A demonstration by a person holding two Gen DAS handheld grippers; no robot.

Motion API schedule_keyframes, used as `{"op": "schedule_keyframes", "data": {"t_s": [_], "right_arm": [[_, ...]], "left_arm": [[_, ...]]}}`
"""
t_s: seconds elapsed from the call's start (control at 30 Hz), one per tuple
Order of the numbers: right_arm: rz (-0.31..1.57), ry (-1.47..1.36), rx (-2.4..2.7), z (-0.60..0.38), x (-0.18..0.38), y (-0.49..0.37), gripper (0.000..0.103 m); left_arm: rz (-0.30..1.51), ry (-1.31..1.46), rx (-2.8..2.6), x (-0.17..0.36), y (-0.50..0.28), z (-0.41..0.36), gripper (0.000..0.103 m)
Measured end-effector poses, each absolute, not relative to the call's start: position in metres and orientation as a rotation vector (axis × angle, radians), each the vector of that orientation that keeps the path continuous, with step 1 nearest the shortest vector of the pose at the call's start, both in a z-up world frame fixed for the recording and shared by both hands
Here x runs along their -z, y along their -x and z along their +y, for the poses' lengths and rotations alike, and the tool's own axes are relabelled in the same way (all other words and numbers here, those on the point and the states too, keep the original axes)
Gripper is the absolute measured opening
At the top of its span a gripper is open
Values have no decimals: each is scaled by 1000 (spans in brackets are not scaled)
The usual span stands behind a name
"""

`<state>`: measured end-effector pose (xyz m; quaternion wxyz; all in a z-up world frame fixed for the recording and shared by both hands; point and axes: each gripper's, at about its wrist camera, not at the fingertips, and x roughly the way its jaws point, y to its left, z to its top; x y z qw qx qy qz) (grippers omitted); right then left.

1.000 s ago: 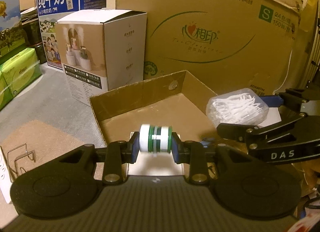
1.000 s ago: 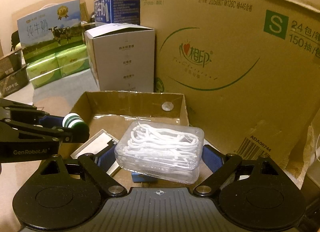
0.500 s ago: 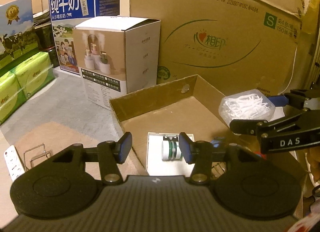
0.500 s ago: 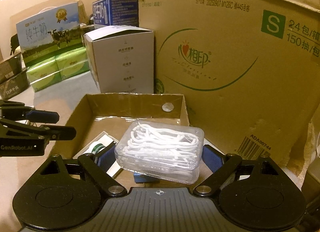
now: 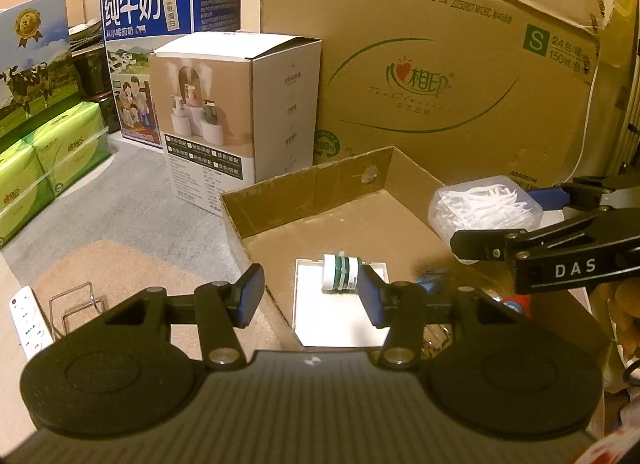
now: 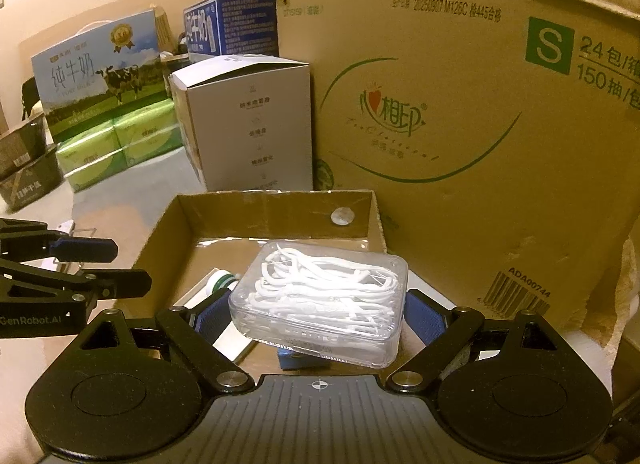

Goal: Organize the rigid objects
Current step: 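Lower the clear floss pick box into the box and open the right gripper, then withdraw both grippers from the box toward the white remote and wire holder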

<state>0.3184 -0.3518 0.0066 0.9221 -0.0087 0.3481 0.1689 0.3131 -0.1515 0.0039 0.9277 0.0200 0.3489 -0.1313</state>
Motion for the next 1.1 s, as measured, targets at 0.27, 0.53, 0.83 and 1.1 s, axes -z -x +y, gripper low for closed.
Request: {"op": "schedule_keyframes", "data": {"t_s": [0.27, 0.53, 0.83, 1.1], "right_arm": [[689, -118, -329, -366, -20, -315, 91], [679, -80, -301, -363, -35, -283, 91], [660, -62, -309, -345, -53, -231, 91], [655, -87, -319, -331, -59, -185, 91]], "left_arm": [[717, -35, 249, -7, -303, -147, 55], [709, -14, 230, -20, -277, -138, 57], [699, -1, 202, -38, -234, -127, 60], [705, 31, 156, -45, -191, -109, 68]]}}
